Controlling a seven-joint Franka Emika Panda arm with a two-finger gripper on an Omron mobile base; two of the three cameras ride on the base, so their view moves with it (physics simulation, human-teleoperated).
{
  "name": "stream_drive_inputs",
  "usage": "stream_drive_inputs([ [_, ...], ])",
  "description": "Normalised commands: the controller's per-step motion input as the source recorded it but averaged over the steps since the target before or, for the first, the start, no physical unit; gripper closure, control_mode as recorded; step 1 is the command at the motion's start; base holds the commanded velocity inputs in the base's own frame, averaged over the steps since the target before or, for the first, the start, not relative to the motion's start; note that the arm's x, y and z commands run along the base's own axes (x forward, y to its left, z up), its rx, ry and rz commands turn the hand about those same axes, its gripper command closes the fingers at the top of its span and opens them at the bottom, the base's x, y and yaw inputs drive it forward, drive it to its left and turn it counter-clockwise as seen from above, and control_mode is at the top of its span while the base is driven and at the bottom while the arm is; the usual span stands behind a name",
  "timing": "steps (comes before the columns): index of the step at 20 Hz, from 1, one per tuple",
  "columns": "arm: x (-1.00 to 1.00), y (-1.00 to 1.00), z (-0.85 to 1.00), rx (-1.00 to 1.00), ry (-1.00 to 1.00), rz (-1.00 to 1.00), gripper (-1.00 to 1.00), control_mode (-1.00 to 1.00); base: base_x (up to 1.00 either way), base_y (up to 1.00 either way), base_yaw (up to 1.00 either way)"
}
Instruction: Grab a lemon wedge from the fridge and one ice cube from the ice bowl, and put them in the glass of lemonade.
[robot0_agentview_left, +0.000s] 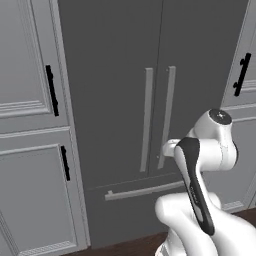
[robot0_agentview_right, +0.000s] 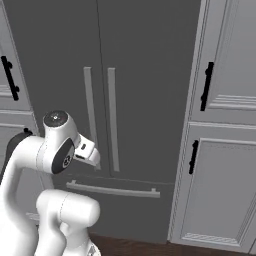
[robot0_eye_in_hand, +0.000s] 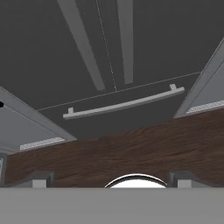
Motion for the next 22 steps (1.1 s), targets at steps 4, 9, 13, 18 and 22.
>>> stream_drive_inputs([
  [4, 0.0, 0.0, 0.0, 0.0, 0.0, 0.0, -1.0, 1.0, -0.21, -0.19, 0.1],
  [9, 0.0, 0.0, 0.0, 0.0, 0.0, 0.0, -1.0, 1.0, -0.23, -0.39, 0.08],
  [13, 0.0, 0.0, 0.0, 0.0, 0.0, 0.0, -1.0, 1.0, -0.28, -0.37, 0.01],
  [18, 0.0, 0.0, 0.0, 0.0, 0.0, 0.0, -1.0, 1.0, -0.38, 0.0, 0.0],
  [22, 0.0, 0.0, 0.0, 0.0, 0.0, 0.0, -1.0, 1.0, -0.11, -0.04, 0.01],
])
